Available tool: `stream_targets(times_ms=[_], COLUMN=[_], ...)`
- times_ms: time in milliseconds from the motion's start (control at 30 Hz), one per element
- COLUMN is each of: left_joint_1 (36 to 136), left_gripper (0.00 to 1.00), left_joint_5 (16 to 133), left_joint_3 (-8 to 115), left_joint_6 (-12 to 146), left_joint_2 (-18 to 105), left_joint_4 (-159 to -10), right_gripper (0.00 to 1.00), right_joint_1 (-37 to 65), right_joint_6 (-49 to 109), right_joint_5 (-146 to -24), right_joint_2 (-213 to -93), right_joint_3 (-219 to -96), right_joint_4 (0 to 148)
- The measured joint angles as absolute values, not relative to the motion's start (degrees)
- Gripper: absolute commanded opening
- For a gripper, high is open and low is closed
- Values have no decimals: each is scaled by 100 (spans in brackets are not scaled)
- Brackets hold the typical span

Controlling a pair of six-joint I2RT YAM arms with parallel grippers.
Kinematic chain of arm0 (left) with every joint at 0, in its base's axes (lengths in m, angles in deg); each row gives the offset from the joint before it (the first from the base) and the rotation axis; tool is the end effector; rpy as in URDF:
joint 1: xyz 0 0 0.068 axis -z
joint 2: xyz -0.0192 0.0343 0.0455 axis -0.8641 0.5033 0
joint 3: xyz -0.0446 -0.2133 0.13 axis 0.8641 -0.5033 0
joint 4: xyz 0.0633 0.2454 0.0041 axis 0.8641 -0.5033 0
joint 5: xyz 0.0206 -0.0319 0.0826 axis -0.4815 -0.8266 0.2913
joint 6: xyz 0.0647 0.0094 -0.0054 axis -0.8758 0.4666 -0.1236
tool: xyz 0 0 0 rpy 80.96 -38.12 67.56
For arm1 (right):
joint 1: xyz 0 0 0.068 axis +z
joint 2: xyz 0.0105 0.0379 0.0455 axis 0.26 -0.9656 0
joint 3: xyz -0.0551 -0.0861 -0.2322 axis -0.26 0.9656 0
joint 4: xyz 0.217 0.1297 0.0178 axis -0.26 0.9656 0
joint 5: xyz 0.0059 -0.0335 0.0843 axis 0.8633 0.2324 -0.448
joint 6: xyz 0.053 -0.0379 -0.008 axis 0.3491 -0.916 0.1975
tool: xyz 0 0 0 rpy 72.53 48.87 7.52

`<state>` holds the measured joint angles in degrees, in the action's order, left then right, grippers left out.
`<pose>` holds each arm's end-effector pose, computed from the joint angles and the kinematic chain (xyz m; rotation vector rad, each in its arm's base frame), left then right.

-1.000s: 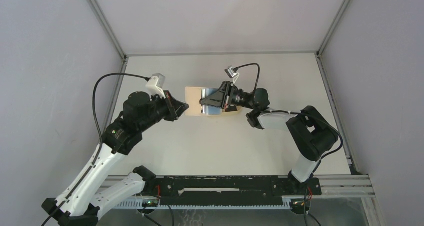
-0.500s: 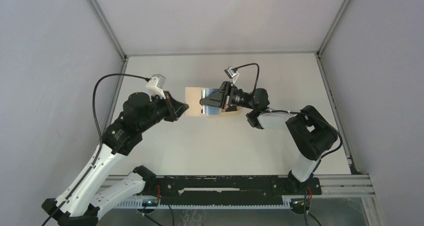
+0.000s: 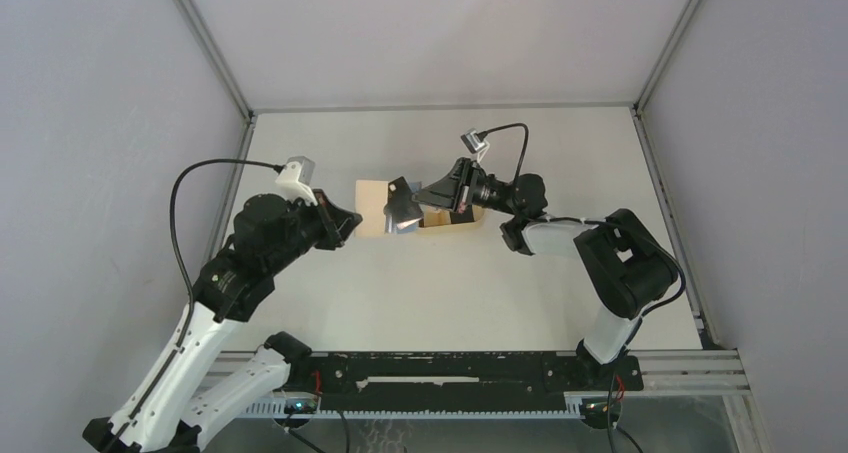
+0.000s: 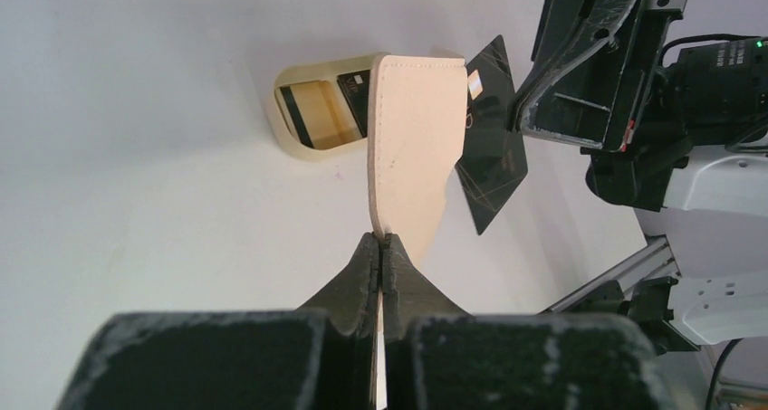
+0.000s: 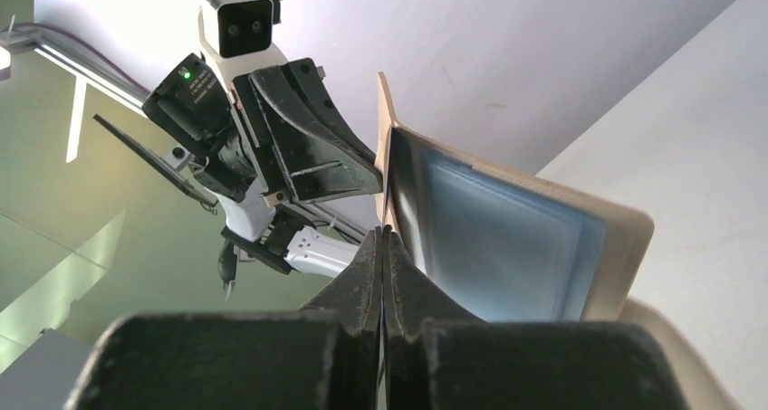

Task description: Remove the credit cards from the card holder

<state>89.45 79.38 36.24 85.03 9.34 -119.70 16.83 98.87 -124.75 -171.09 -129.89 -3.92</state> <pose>0.1471 -0.0871 0.3470 0.0420 1.9865 -0.7382 0.2782 0.2179 0.2556 -0.3628 1.5429 2.0131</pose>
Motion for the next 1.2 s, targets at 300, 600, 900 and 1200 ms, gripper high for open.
stream_targets(times_ms=[300, 600, 900, 1200], left_joint_1=[8772, 8626, 8624, 8621], left_gripper=[0, 0, 0, 0], left_joint_5=[8250, 8742, 8182, 7033], left_joint_3=[3624, 3441, 2601, 1364], left_joint_6=[8449, 8525, 8912, 9581], left_joint_2=[814, 741, 617, 877], left_joint_4=[-12295, -12396, -11694, -9830], right_gripper=[0, 0, 0, 0], right_joint_1=[1475, 933, 53, 114], right_joint_6=[9898, 9837, 8624, 7673], right_joint_5=[-12577, -12757, -12260, -11111], right_joint_2=[-17107, -16891, -16635, -16722], right_joint_3=[-12604, -12320, -12206, -12311], right_joint_4=[-443, -285, 1870, 3699])
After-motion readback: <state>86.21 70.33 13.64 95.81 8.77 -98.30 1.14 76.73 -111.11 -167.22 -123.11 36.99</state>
